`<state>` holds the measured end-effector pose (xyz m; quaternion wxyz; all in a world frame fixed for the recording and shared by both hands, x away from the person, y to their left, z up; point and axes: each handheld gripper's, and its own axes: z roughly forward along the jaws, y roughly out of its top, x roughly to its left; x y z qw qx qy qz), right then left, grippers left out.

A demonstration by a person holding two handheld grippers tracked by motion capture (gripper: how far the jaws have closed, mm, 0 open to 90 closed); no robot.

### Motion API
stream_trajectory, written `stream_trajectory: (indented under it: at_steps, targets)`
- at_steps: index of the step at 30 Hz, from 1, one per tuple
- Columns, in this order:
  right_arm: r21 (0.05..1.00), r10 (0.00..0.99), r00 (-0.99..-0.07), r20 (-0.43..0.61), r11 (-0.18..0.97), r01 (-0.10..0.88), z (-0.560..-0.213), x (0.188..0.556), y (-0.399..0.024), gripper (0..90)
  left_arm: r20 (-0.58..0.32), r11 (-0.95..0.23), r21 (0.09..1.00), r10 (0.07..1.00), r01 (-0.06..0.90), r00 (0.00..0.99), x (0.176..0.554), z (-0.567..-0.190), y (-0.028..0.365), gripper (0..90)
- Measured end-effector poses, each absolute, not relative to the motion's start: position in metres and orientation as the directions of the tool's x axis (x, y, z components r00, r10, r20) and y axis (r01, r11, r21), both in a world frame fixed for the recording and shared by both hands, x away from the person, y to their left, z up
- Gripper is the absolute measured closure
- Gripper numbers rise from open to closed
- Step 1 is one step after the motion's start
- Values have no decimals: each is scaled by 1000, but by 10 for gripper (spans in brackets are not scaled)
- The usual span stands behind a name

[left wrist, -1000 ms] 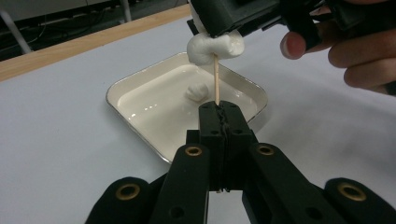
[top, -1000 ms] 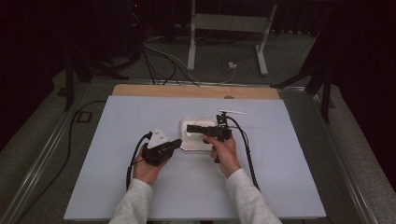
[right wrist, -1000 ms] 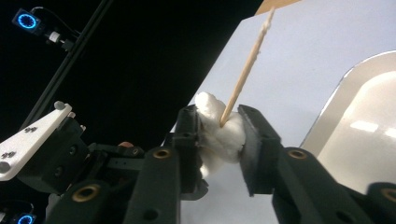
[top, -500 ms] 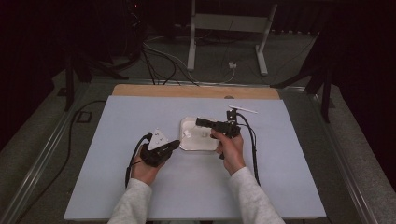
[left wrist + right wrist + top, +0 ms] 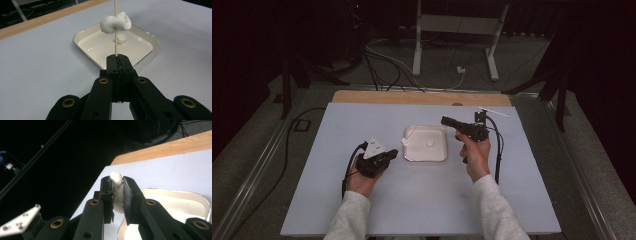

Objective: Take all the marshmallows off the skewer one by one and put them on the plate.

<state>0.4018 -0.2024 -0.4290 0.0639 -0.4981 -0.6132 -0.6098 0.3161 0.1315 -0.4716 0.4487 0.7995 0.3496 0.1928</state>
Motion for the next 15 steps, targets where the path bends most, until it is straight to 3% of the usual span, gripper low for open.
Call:
stream_trajectory:
  at_steps: [10,15]
  targets:
    - [713,688,-498,528,-40,700,-453,406,-180,766,-29,-336,856,727,392,686,317,-471,128,900]
    - [681,715,-472,516,-9,732,-472,409,-172,761,-35,-328,860,727,391,686,317,-470,128,900]
